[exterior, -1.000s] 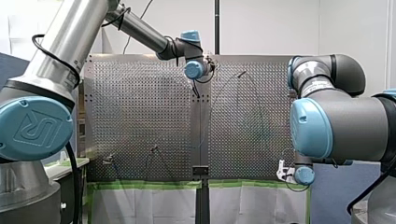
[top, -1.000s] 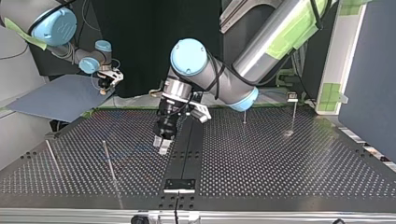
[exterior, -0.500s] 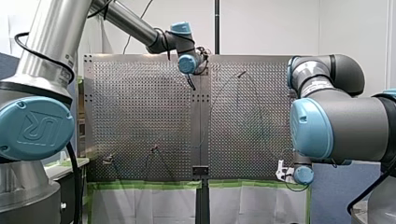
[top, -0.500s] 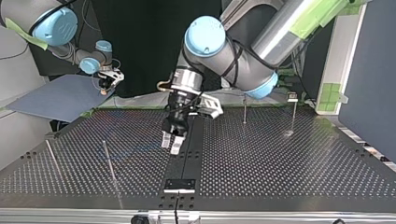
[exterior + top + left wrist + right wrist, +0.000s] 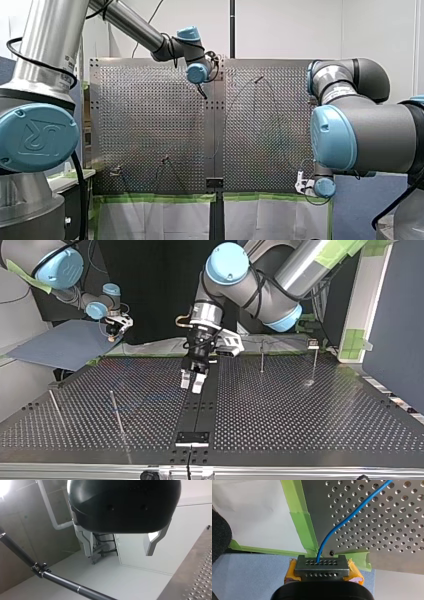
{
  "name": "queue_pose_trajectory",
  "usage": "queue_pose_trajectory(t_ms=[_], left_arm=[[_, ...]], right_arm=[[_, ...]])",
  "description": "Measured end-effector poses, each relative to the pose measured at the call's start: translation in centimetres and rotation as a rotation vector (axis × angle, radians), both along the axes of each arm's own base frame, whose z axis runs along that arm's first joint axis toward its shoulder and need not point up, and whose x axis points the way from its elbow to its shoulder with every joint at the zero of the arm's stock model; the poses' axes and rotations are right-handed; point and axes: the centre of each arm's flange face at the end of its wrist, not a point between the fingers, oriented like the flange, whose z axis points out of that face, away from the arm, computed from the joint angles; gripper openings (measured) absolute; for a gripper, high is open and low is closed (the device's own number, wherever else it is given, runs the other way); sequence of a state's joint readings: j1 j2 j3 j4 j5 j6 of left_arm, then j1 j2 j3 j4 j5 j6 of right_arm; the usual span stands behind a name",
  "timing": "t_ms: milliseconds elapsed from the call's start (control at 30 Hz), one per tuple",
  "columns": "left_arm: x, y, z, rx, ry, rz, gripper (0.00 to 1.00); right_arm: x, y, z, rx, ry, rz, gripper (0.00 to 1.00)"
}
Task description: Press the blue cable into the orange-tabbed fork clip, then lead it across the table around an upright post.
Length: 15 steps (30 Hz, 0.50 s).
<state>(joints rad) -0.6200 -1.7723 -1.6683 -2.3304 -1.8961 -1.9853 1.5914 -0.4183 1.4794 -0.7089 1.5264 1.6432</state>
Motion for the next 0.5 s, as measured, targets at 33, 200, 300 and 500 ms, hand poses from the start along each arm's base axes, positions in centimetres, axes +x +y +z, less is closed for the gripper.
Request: queue_pose_trajectory(t_ms=[33,200,300,500], left_arm=[[-0.1,0.1,-0.4,-0.003,0.002,0.007,1.00],[-0.4,0.7,-2.1,-0.012,0.010,0.031,1.00],[-0.7,1.0,-3.1,-0.016,0.012,0.037,1.00],[-1.2,2.0,-5.2,-0.019,0.031,0.070,1.00]], right_arm=[[0.0,0.0,0.0,0.000,0.000,0.001,0.00],[0.2,-0.1,0.1,-0.002,0.000,0.003,0.00],[0.3,0.0,0.1,-0.002,0.000,0.004,0.00],[0.4,-0.1,0.1,-0.004,0.000,0.008,0.00]])
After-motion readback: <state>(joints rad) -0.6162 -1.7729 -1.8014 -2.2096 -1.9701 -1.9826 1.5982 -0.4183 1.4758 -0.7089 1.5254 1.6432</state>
